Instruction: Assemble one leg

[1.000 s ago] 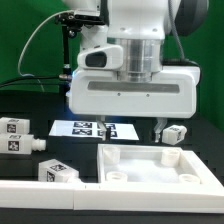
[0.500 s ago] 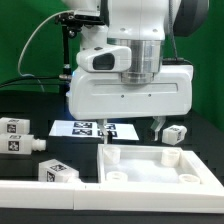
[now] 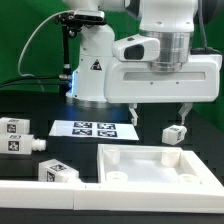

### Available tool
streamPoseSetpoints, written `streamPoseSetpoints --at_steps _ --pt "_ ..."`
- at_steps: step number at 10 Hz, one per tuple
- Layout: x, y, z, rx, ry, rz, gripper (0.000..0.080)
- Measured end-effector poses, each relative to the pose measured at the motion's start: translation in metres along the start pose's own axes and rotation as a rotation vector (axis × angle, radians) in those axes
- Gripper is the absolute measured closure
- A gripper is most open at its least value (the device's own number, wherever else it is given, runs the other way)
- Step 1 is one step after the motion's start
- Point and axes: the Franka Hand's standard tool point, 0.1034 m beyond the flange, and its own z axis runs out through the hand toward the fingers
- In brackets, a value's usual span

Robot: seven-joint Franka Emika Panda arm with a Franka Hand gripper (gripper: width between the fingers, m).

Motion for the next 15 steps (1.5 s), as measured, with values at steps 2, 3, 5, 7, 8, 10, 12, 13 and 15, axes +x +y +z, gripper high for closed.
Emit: streamPoseSetpoints --at_steps 2,3,5,7,8,10,12,13,15 --pt "0.0 0.0 0.001 0.0 -0.002 0.013 0.015" --pt "-0.002 -0.001 0.002 0.004 -0.005 0.067 0.015" --pt "-0.024 -0.008 0.006 0.018 -0.051 0.382 0.015" --pt "-0.04 -0.019 0.015 0.085 -0.101 0.651 0.015" --pt "-0.038 -0.024 0.013 0.084 -0.096 0.692 0.015" --pt "-0.039 -0.023 0.014 0.08 -0.107 0.748 0.015" --pt "-0.046 -0.023 0.019 0.144 -0.147 0.818 0.015" --pt "-0.056 -0.028 0.021 0.213 -0.216 0.854 0.015" --pt "-0.075 -0.043 0.021 0.305 -0.388 0.871 0.015"
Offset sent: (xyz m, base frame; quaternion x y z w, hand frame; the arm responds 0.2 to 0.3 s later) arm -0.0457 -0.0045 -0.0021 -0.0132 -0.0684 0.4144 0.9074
